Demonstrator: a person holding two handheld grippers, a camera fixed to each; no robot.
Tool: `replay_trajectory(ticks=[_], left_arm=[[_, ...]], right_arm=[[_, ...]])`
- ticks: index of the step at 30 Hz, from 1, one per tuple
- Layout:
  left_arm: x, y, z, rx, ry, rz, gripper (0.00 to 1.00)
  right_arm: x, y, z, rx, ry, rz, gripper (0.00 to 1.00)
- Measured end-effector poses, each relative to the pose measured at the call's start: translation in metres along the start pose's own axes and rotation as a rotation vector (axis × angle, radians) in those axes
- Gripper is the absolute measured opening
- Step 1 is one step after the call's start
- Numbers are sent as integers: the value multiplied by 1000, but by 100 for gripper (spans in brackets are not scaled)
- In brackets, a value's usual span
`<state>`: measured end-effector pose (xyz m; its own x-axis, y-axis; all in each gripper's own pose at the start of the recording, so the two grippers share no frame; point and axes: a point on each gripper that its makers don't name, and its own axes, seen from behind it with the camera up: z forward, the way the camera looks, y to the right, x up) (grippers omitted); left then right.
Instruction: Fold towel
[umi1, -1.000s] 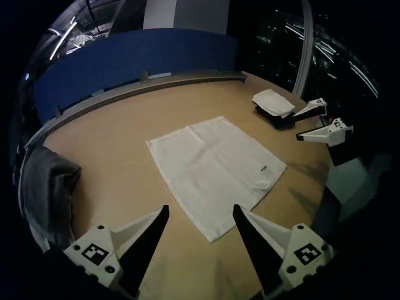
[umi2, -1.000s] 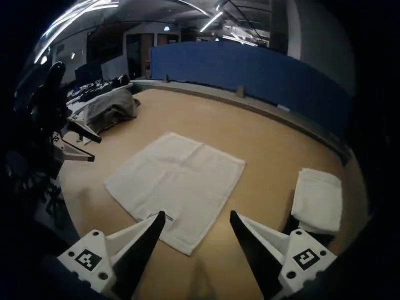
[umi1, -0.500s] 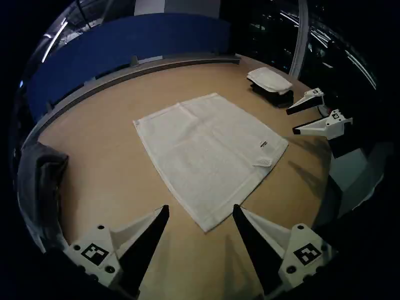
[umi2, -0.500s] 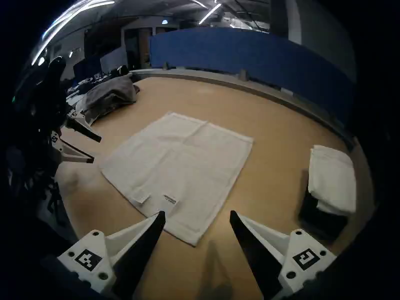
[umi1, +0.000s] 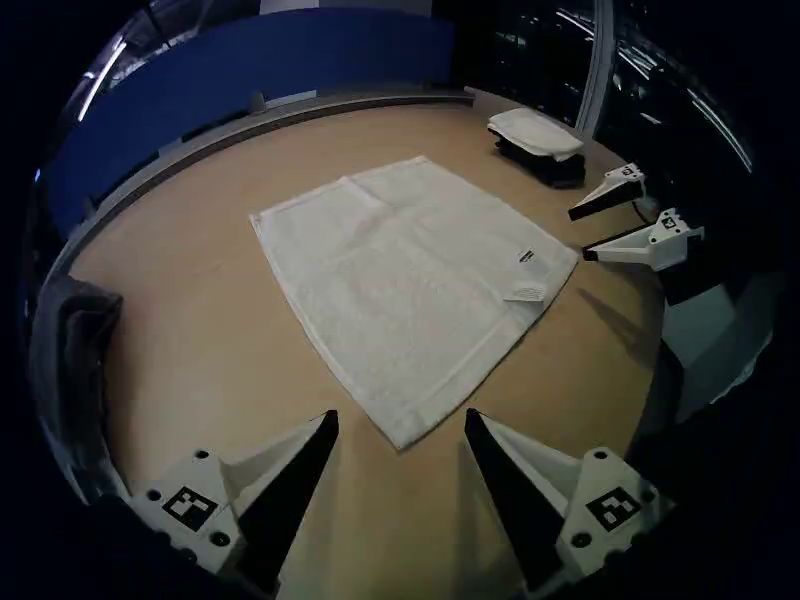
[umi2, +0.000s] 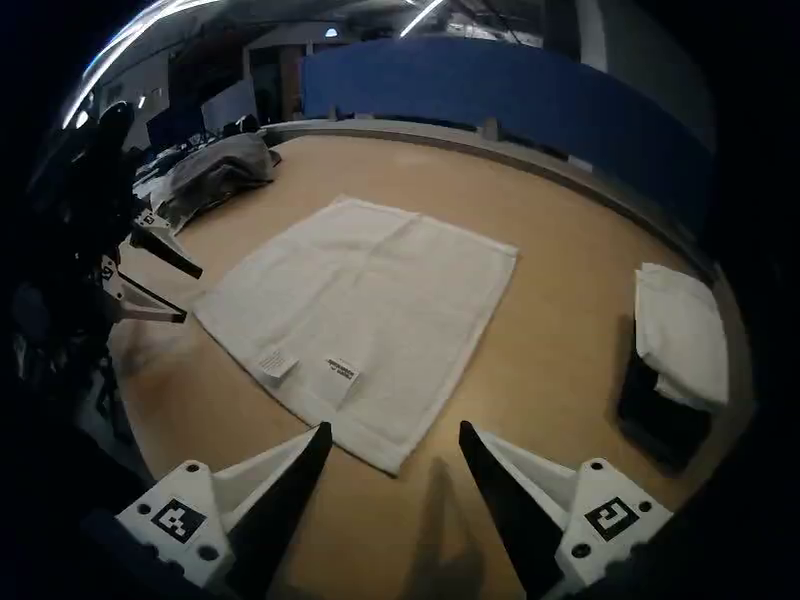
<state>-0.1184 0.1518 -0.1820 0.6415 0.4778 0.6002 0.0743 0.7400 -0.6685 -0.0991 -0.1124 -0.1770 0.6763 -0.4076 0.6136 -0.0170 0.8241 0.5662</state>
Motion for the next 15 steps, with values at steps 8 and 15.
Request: replay_trajectory(ticks=[8, 15], left_arm=[[-3, 3, 3, -9, -14, -19, 89], [-9, 5, 5, -6, -34, -21, 78]], right_arm=[[-8, 1, 4, -9, -18, -7, 88], [-13, -3, 5, 8, -39, 6, 76]])
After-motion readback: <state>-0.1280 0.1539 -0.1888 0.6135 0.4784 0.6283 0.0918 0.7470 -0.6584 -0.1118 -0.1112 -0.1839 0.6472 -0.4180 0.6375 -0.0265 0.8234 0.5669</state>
